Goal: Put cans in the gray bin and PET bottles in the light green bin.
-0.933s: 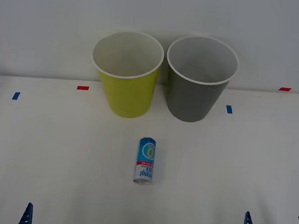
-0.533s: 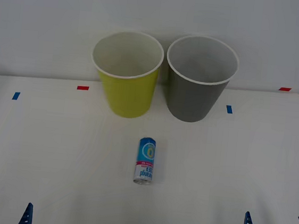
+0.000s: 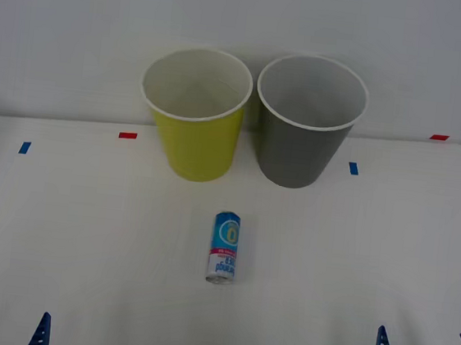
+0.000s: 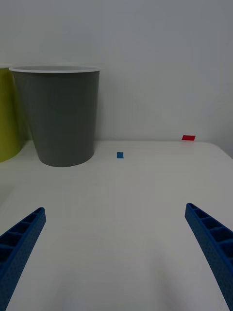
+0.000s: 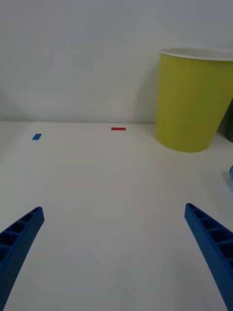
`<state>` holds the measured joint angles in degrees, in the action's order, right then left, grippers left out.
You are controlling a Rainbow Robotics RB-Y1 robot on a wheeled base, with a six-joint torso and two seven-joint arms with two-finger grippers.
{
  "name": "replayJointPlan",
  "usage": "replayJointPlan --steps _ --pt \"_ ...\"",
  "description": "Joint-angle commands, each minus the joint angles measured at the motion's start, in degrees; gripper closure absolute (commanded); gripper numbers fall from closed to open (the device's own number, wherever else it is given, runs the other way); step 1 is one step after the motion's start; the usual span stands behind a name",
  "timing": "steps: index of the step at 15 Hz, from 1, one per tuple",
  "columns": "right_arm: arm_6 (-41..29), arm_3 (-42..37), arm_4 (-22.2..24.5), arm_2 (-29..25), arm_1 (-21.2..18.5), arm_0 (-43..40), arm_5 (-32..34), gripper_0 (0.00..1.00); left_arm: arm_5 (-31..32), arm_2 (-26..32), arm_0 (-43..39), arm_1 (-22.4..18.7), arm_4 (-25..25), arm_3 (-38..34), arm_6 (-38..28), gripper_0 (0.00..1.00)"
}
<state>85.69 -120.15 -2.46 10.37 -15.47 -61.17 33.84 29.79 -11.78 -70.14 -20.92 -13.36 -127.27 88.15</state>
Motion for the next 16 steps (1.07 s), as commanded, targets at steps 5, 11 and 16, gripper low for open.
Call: replayJointPlan --steps 5,11,16 --pt "0.0 0.0 0.0 0.0 0.0 0.0 0.0 0.0 0.0 0.0 0.0 0.0 0.0 0.0 0.0 0.0" --pt "0.0 0.0 0.0 0.0 0.0 0.0 0.0 0.0 0.0 0.0 0.0 0.0 0.0 0.0 0.0 0.0" --pt "0.0 0.0 0.0 0.0 0.0 0.0 0.0 0.0 0.0 0.0 0.0 0.0 0.0 0.0 0.0 0.0"
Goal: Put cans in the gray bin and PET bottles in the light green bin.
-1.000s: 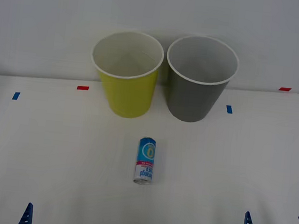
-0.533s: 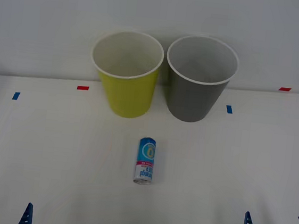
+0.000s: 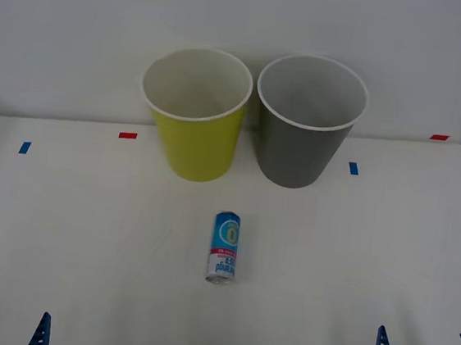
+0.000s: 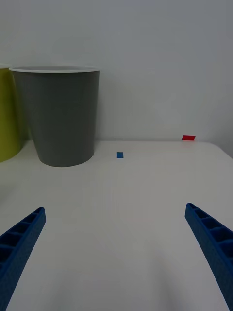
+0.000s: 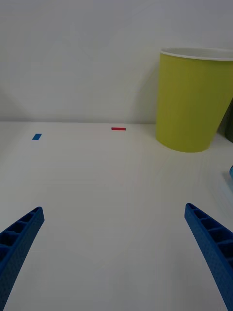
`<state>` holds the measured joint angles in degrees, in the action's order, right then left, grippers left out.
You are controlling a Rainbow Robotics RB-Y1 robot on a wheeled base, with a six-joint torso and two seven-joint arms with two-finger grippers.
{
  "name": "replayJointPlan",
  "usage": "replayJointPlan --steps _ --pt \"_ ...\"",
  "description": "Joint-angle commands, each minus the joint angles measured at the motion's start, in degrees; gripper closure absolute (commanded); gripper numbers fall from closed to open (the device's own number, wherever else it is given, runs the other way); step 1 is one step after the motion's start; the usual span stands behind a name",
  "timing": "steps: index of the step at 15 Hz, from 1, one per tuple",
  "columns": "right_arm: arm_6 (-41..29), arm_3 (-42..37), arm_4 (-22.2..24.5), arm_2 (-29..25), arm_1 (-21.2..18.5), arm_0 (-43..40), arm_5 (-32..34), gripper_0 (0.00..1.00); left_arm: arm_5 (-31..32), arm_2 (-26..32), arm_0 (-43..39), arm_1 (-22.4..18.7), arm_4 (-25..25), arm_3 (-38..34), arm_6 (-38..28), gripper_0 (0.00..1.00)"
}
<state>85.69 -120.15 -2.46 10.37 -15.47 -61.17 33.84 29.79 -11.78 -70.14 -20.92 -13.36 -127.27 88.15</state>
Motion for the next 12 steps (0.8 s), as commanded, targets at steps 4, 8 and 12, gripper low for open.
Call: replayJointPlan --steps 4,8,12 --pt "0.0 0.0 0.0 0.0 0.0 0.0 0.0 0.0 0.0 0.0 0.0 0.0 0.0 0.0 0.0 0.0" --pt "1.05 3.6 0.53 0.7 0.35 1.23 1.05 0.0 0.0 0.0 0.0 0.0 0.0 0.0 0.0 0.0" --pt "0.35 3.52 -0.88 2.02 -0.44 1.23 1.14 0.0 0.0 0.0 0.0 0.0 0.0 0.0 0.0 0.0"
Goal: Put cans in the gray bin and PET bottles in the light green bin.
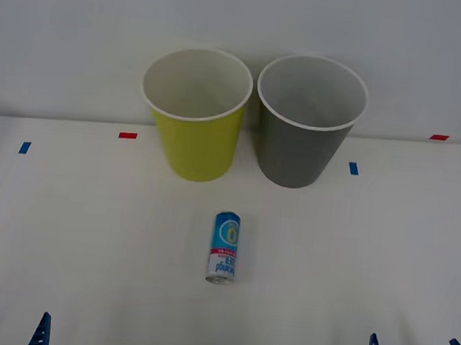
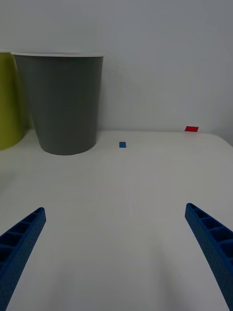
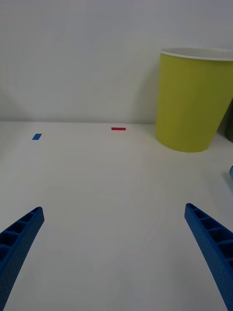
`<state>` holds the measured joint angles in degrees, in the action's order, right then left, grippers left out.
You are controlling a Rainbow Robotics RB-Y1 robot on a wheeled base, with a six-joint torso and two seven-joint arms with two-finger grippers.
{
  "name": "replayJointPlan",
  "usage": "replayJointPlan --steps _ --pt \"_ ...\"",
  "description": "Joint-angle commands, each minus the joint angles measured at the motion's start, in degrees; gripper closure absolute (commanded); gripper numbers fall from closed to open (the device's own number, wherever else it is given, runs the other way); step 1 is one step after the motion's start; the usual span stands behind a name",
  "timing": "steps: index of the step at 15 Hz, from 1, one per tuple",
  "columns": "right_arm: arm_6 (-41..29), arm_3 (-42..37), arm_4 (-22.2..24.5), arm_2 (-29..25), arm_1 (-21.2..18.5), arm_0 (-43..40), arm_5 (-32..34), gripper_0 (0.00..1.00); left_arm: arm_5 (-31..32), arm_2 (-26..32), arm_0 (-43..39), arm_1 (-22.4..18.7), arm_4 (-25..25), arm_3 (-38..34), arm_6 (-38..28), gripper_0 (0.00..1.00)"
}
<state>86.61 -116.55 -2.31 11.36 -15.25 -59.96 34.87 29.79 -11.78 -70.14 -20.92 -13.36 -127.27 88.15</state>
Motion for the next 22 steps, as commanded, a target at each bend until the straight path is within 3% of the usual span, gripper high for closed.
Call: replayJointPlan --steps 1,7,11,16,22 --pt "-0.3 -0.08 -1.21 1.04 -1.28 0.19 0.29 0.0 0.0 0.0 0.0 0.0 0.0 0.0 0.0 0.0" --pt "-0.83 -0.08 -2.17 2.0 -7.69 5.46 0.64 0.0 0.0 0.0 0.0 0.0 0.0 0.0 0.0 0.0" --pt "-0.56 -0.08 -6.39 6.66 -14.28 13.99 -4.46 0.0 0.0 0.0 0.0 0.0 0.0 0.0 0.0 0.0" --pt "-0.91 0.0 -8.24 9.65 -20.0 21.11 -7.71 0.0 0.0 0.0 0.0 0.0 0.0 0.0 0.0 0.0" --pt "-1.53 -0.08 -10.26 9.65 -20.0 25.94 -14.83 0.0 0.0 0.0 0.0 0.0 0.0 0.0 0.0 0.0"
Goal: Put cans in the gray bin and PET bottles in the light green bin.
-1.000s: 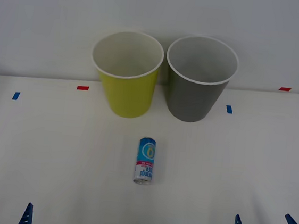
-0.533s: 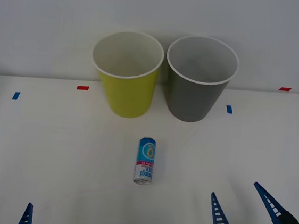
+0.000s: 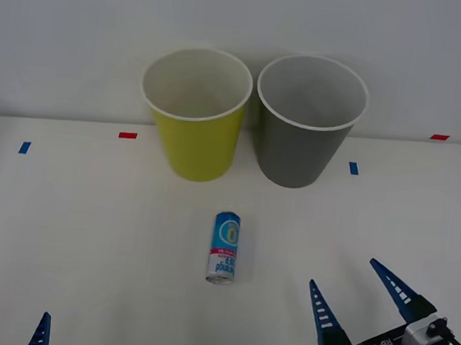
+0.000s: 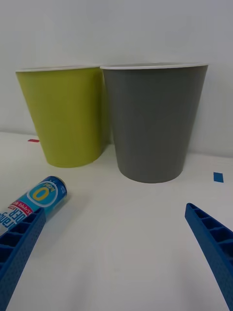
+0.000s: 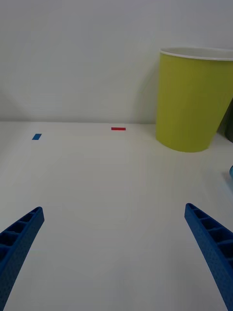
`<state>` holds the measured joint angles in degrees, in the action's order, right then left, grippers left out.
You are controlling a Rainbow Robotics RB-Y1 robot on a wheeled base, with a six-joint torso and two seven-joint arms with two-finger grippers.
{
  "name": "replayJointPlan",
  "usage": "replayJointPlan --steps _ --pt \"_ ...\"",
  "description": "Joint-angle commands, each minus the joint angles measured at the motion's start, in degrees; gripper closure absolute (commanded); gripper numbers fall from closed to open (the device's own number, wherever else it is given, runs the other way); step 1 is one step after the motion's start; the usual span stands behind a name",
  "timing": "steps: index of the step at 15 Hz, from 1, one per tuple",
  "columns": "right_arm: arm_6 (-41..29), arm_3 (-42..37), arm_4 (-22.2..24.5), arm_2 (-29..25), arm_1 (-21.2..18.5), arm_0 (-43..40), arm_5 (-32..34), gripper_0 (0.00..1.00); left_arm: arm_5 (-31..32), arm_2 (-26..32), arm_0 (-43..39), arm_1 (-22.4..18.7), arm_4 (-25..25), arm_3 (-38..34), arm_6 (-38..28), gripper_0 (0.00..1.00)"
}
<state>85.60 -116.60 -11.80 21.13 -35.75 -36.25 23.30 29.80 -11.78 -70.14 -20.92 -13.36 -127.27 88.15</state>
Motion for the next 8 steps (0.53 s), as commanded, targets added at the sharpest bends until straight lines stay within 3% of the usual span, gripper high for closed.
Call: replayJointPlan --steps 1,2,8 --pt "-0.7 -0.03 -1.04 -0.3 0.5 3.12 -4.75 0.0 0.0 0.0 0.0 0.0 0.0 0.0 0.0 0.0" --pt "-0.96 -0.21 -1.21 -0.56 0.5 3.64 -6.07 0.0 0.0 0.0 0.0 0.0 0.0 0.0 0.0 0.0" --pt "-2.98 -10.67 -3.15 -2.32 1.29 6.1 -29.54 0.0 0.0 0.0 0.0 0.0 0.0 0.0 0.0 0.0"
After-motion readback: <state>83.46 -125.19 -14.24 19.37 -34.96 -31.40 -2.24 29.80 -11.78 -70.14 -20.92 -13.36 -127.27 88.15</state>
